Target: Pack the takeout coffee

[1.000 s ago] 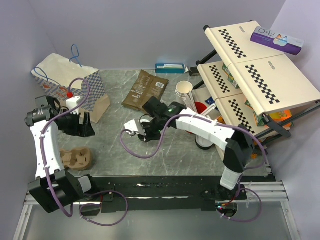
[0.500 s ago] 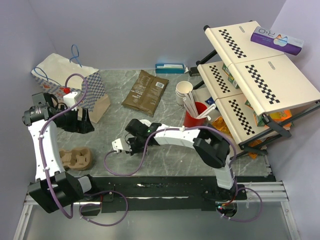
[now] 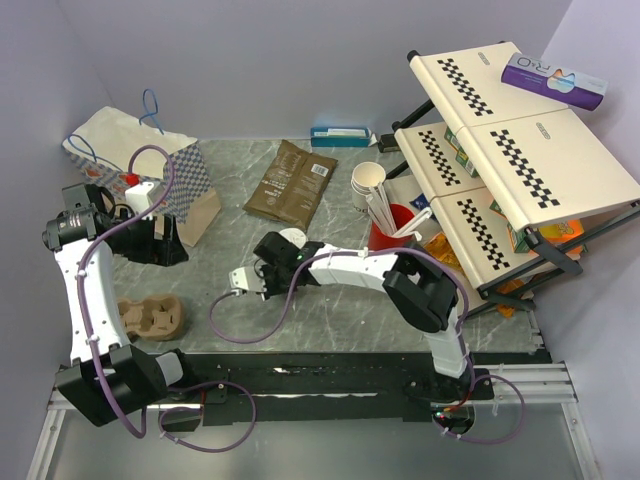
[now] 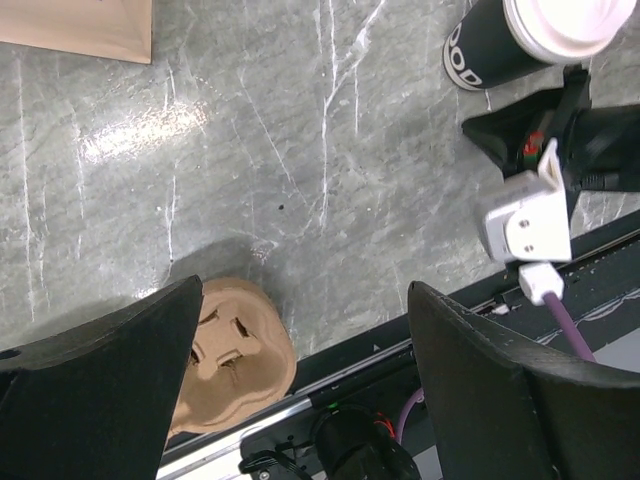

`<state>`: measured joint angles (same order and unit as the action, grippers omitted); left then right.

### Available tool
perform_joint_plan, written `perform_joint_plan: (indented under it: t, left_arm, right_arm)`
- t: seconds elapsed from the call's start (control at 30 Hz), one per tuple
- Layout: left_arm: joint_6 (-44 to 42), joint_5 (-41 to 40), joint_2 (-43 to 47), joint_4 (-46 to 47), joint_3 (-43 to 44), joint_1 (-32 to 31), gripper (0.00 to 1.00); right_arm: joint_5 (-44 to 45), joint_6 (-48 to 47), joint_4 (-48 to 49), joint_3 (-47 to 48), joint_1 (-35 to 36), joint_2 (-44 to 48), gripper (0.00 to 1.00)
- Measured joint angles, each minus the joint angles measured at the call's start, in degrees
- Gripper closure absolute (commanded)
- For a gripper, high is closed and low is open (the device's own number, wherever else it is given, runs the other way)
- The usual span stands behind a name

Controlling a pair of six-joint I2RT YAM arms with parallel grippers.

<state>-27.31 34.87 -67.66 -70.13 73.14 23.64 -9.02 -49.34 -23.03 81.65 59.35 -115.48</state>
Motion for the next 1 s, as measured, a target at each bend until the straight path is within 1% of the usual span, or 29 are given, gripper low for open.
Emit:
perform_joint_plan:
  t: [0.37, 0.7, 1.0]
  left_arm:
    - [1.3, 1.4, 0.0, 0.0, 0.0, 0.0, 0.10]
    - [1.2, 1.5, 0.0, 0.0, 0.0, 0.0, 0.10]
    - [1.2, 1.7, 0.0, -0.1, -0.4, 0.0, 0.10]
  right_arm:
    - [4.7, -1.6, 1.3, 0.0, -2.9, -0.4, 1.00]
    - [4.9, -1.5, 1.2, 0.3, -2.9, -2.5, 1.00]
    - [5.0, -0.7, 2.1, -0.6, -2.9, -2.2, 1.00]
